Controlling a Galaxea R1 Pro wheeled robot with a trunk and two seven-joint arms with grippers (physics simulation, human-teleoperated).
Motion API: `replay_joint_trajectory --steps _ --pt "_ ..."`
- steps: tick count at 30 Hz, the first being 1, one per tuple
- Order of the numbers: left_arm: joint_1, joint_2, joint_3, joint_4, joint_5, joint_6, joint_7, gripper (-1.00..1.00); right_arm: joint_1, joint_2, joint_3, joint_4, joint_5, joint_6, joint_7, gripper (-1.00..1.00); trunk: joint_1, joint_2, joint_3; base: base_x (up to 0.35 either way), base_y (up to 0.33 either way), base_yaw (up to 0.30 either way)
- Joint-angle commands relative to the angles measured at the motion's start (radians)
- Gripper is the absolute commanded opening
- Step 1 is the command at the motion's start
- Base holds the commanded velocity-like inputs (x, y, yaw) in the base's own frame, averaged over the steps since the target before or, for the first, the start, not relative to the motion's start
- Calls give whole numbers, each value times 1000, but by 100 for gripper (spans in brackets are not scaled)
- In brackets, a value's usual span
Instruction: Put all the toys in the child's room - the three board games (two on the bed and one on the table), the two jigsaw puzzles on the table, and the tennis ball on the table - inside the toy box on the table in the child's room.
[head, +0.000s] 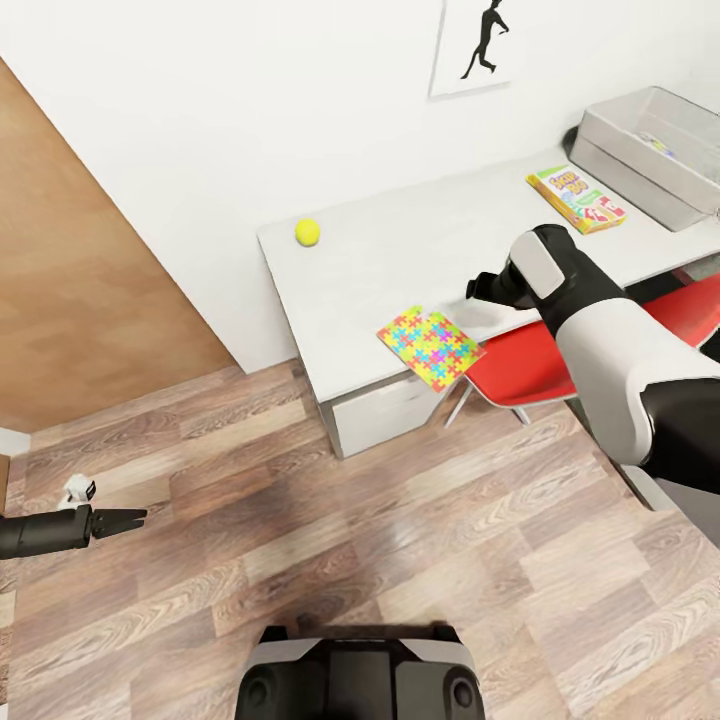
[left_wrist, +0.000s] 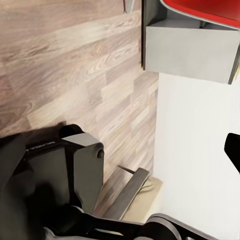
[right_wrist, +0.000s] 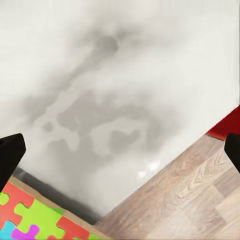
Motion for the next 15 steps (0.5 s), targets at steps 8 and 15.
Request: replay_joint_trajectory --steps 8,15 --pt "-1 3 -8 0 7 11 -3 100 14 -6 -120 -204 -11 112 -8 100 1 -2 11 0 0 -120" --pt "-1 2 -9 0 7 11 -3 100 71 -9 -199 -363 -20 183 -8 100 1 -2 21 0 0 -120"
